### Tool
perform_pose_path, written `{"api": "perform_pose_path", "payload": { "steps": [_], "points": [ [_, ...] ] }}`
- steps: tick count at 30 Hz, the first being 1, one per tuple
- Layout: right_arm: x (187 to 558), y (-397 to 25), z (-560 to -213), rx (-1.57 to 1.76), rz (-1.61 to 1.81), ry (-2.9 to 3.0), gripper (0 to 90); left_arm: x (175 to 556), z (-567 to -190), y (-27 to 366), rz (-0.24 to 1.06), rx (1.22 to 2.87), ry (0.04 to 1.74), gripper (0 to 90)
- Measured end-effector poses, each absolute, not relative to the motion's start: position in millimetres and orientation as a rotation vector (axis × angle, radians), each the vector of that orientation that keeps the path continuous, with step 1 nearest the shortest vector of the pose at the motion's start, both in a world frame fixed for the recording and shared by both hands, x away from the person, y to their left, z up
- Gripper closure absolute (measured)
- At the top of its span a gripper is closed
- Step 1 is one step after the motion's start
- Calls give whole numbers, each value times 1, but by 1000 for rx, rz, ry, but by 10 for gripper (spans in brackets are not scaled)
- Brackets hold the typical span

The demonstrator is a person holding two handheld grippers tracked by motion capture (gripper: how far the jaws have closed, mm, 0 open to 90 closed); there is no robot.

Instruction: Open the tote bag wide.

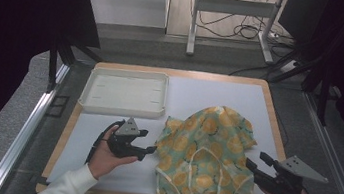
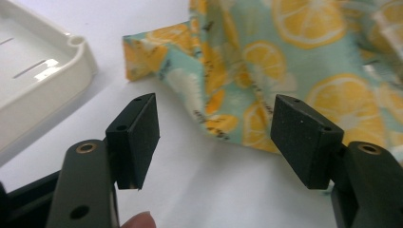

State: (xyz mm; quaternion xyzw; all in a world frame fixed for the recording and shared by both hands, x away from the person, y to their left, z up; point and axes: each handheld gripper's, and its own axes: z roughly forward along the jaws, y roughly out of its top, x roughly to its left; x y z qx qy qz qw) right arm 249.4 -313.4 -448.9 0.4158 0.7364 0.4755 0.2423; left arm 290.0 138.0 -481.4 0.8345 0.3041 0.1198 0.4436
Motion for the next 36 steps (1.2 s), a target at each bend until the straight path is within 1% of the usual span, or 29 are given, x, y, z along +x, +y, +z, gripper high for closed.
{"api": "perform_pose_path", "payload": {
  "steps": [8,16,21,25,28,31,36],
  "points": [
    [241,-305,-447,1103,1323,2050,423,276,-471,128,268,2048,692,339],
    [223,-295,-440,1053,1347,2089,417,262,-465,107,244,2074,617,314],
    [220,-287,-443,1027,1338,2138,416,256,-463,96,224,2088,572,323],
    [222,-286,-453,1051,1301,2172,412,256,-467,82,201,2116,551,320],
    [225,-288,-460,1077,1285,2183,412,256,-471,72,176,2155,538,300],
    [226,-289,-462,1087,1280,2188,412,255,-480,63,162,2196,536,282],
    [228,-290,-466,1096,1276,2195,412,253,-489,54,158,2235,523,283]
  ]
}}
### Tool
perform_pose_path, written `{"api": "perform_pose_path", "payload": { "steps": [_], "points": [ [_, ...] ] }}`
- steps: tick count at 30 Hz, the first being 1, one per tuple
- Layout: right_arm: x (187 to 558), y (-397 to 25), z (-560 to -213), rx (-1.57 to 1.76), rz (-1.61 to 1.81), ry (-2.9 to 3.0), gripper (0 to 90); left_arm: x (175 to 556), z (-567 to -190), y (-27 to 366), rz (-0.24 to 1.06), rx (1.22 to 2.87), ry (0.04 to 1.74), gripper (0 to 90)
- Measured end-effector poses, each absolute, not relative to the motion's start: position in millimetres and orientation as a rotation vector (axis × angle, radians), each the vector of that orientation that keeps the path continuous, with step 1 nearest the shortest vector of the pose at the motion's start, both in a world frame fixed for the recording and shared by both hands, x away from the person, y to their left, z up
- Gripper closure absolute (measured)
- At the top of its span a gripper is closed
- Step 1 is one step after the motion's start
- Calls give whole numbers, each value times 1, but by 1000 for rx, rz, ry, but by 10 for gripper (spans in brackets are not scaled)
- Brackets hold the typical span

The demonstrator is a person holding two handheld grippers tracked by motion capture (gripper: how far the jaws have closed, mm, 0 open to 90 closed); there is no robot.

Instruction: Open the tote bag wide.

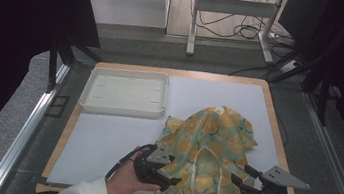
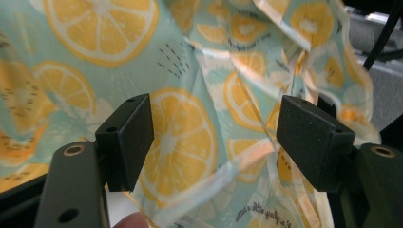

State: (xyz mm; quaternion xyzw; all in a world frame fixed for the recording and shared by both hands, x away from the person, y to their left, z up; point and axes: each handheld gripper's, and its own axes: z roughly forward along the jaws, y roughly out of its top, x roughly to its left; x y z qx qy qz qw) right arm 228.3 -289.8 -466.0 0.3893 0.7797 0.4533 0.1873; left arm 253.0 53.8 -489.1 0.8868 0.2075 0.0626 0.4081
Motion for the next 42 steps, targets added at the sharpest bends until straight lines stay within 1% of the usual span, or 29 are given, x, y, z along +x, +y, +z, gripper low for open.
{"api": "perform_pose_path", "payload": {
  "steps": [3,4,9,14,18,22,25,26,29,34,38,40,42],
  "points": [
    [229,-291,-468,1105,1274,2196,412,252,-490,53,174,2235,517,294],
    [229,-291,-468,1105,1273,2195,412,251,-489,54,197,2237,505,298],
    [229,-292,-468,1110,1273,2195,412,246,-480,55,229,2207,486,314],
    [230,-292,-470,1113,1271,2198,411,244,-485,44,219,2220,452,353],
    [230,-292,-470,1117,1272,2196,411,246,-493,36,189,2249,450,359],
    [231,-293,-471,1124,1271,2198,410,255,-504,30,124,2276,499,356],
    [231,-293,-472,1123,1271,2200,411,259,-508,27,97,2281,504,364],
    [231,-293,-472,1123,1271,2199,410,260,-509,25,94,2292,504,379],
    [231,-293,-472,1125,1270,2200,410,263,-514,21,87,2332,480,467],
    [231,-294,-472,1123,1270,2196,410,264,-519,21,65,2371,462,701],
    [231,-295,-472,1125,1271,2193,409,264,-517,25,67,2344,458,844],
    [231,-295,-472,1124,1273,2192,409,264,-514,29,65,2325,461,876],
    [230,-296,-471,1124,1277,2189,409,265,-512,34,59,2312,469,885]
  ]
}}
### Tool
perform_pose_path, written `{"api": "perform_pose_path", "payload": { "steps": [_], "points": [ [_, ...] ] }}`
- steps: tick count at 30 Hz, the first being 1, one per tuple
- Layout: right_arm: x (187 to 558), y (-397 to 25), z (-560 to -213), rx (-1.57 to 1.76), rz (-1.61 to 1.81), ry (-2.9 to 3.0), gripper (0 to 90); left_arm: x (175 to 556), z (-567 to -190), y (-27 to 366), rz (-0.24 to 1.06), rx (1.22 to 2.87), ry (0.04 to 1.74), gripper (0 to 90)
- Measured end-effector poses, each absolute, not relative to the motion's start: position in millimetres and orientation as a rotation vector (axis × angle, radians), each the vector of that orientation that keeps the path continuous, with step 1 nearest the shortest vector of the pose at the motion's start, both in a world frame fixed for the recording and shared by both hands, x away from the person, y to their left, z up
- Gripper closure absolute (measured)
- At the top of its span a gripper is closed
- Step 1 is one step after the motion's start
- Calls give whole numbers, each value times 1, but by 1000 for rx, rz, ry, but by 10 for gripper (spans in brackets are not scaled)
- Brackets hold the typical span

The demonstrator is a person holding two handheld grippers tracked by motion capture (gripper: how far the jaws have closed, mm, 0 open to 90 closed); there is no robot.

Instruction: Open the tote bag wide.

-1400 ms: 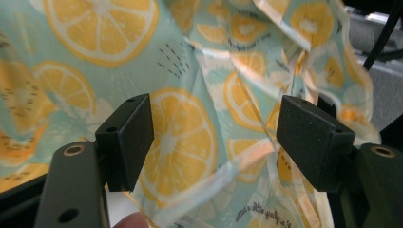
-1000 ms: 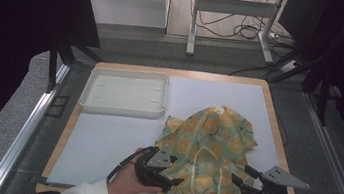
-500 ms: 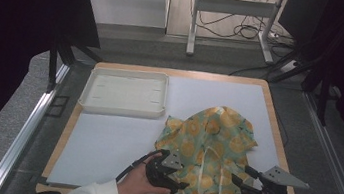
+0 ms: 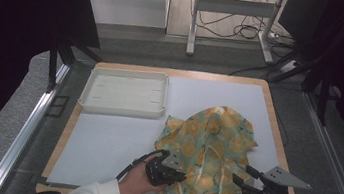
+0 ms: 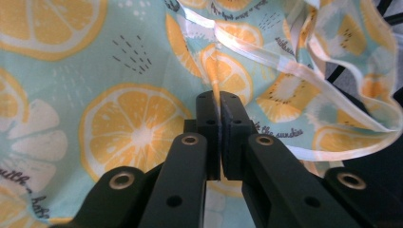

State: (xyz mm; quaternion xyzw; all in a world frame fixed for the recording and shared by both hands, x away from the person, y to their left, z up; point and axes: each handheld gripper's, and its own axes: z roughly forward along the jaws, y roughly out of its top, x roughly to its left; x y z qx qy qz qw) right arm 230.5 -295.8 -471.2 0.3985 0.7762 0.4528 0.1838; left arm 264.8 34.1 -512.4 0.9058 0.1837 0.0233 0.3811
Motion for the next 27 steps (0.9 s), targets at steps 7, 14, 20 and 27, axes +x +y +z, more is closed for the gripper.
{"api": "perform_pose_path", "payload": {
  "steps": [7,14,20,27],
  "points": [
    [223,-301,-464,1118,1307,2157,408,267,-508,49,45,2257,511,888],
    [214,-293,-459,1062,1307,2174,408,268,-507,55,45,2248,517,888],
    [220,-279,-464,1011,1231,2246,402,267,-507,54,40,2246,521,888],
    [232,-285,-485,1078,1092,2322,327,269,-508,58,41,2255,526,889]
  ]
}}
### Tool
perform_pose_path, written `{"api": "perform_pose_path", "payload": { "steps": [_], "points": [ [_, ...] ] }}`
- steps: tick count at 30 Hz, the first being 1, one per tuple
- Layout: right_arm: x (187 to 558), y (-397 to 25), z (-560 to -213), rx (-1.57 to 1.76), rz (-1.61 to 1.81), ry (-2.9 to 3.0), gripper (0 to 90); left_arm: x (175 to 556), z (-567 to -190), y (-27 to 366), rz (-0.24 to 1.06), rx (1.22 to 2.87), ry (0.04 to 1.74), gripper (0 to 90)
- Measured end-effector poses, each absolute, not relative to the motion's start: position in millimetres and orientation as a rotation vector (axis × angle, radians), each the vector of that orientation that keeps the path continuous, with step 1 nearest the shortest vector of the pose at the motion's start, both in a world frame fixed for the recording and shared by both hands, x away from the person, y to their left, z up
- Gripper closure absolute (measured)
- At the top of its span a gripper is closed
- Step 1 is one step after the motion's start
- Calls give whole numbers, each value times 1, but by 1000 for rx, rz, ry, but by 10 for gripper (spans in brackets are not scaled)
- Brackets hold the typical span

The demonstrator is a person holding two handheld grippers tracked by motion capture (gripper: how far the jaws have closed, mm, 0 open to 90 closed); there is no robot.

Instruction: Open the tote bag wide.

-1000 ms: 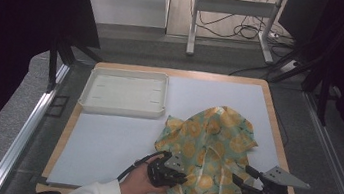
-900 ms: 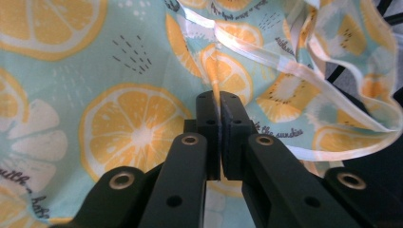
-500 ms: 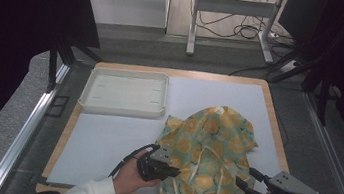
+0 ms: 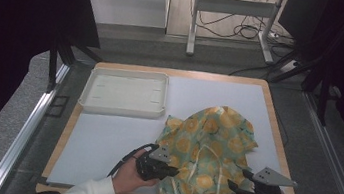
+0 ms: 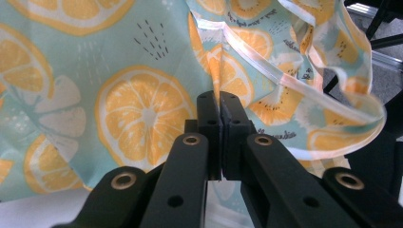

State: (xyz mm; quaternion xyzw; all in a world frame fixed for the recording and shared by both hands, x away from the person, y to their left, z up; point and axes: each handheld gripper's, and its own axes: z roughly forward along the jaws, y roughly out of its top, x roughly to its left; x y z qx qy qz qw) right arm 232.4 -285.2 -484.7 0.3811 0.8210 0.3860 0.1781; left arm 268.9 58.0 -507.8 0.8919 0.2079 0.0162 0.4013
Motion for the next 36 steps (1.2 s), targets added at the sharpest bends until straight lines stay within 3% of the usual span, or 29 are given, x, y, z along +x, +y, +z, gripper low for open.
{"api": "perform_pose_path", "payload": {
  "steps": [7,12,16,25,31,36],
  "points": [
    [243,-285,-504,1126,1010,2390,289,269,-508,59,41,2257,528,888],
    [245,-280,-508,1096,981,2405,334,269,-509,59,37,2259,526,888],
    [245,-275,-510,1073,967,2413,433,269,-509,58,36,2260,525,888],
    [249,-272,-514,1075,867,2448,752,269,-509,59,27,2256,528,888],
    [249,-272,-513,1079,860,2437,877,268,-507,61,36,2233,530,888],
    [246,-275,-508,1088,921,2413,891,268,-502,66,35,2217,528,888]
  ]
}}
